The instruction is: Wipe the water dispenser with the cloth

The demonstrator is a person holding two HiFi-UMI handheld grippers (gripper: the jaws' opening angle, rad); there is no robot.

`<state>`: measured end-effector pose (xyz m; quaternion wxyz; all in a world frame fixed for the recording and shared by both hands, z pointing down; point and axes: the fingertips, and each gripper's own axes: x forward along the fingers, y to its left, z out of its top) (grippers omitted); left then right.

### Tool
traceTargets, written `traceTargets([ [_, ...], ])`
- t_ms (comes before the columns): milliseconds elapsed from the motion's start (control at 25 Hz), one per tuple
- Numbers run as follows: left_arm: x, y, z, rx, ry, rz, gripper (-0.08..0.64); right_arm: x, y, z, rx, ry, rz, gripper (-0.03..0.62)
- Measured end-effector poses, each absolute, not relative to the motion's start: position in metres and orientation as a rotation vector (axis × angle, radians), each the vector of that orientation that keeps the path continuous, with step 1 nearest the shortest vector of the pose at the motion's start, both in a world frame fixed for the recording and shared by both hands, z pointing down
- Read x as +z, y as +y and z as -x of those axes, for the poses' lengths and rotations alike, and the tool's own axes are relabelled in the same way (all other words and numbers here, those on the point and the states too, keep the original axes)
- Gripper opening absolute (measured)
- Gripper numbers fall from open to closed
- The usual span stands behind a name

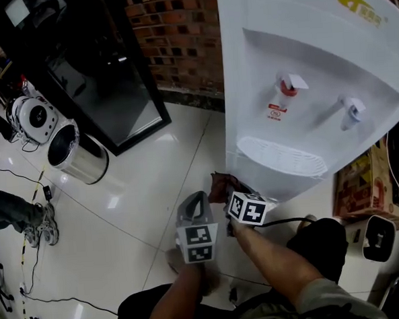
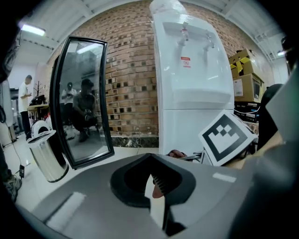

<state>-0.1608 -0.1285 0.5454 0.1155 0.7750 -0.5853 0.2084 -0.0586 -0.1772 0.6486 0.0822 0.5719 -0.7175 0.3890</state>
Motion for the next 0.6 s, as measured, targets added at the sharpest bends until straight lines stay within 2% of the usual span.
traceTargets([
  [600, 0.553, -0.132, 0.131, 0.635, -1.629, -2.316, 0.000, 0.651, -0.177, 0.013, 1.143, -2.072, -1.781, 0.074],
])
